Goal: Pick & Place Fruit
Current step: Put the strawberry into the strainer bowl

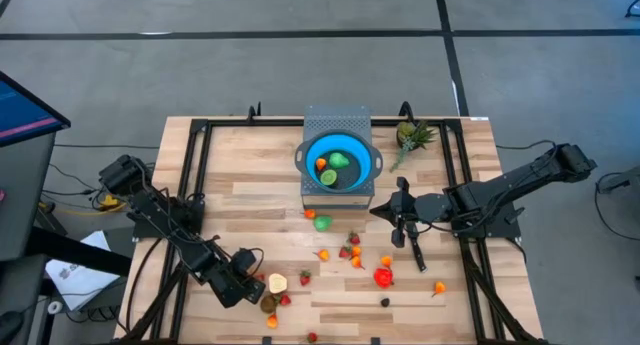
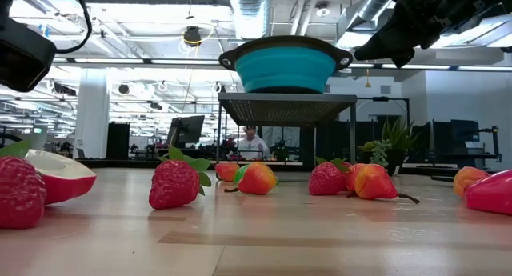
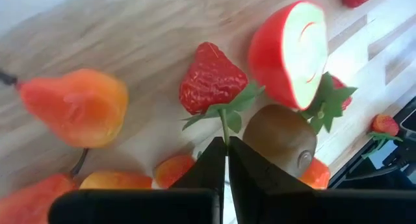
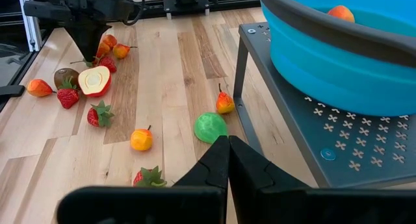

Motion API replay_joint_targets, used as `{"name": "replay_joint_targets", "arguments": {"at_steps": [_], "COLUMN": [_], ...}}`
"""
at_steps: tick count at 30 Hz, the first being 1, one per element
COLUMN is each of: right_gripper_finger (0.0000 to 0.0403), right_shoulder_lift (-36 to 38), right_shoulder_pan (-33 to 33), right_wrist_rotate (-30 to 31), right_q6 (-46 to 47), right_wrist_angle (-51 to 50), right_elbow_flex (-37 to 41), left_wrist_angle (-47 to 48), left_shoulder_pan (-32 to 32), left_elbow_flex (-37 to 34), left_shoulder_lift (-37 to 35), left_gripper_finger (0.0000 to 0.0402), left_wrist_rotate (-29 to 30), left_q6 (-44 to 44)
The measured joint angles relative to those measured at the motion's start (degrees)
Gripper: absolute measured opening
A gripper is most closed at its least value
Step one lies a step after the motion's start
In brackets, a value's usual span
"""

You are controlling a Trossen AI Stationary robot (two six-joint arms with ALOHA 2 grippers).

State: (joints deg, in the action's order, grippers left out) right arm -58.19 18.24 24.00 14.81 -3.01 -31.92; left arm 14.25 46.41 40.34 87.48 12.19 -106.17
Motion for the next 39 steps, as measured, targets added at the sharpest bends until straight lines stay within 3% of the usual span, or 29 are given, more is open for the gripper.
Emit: {"name": "replay_joint_targets", "arguments": {"at_steps": [8,18,31,39], "right_gripper_finger": [0.0,0.0,0.0,0.0], "right_shoulder_lift": [0.0,0.0,0.0,0.0], "right_shoulder_pan": [0.0,0.0,-0.2,-2.6], "right_wrist_rotate": [0.0,0.0,0.0,0.0], "right_q6": [-0.3,-0.4,-0.4,-0.4], "right_wrist_angle": [0.0,0.0,0.7,2.8], "right_elbow_flex": [0.0,0.0,0.0,0.0], "left_wrist_angle": [-0.4,-2.8,-29.0,-38.4], "left_shoulder_pan": [-2.7,-13.3,-27.1,-31.9], "left_elbow_flex": [0.0,0.0,0.0,0.2], "left_shoulder_lift": [-4.7,-16.5,-21.6,-21.0], "left_gripper_finger": [0.0003,0.0002,0.0002,0.0002], "left_wrist_rotate": [2.9,6.9,10.4,13.2], "left_q6": [6.6,27.9,68.6,82.3]}}
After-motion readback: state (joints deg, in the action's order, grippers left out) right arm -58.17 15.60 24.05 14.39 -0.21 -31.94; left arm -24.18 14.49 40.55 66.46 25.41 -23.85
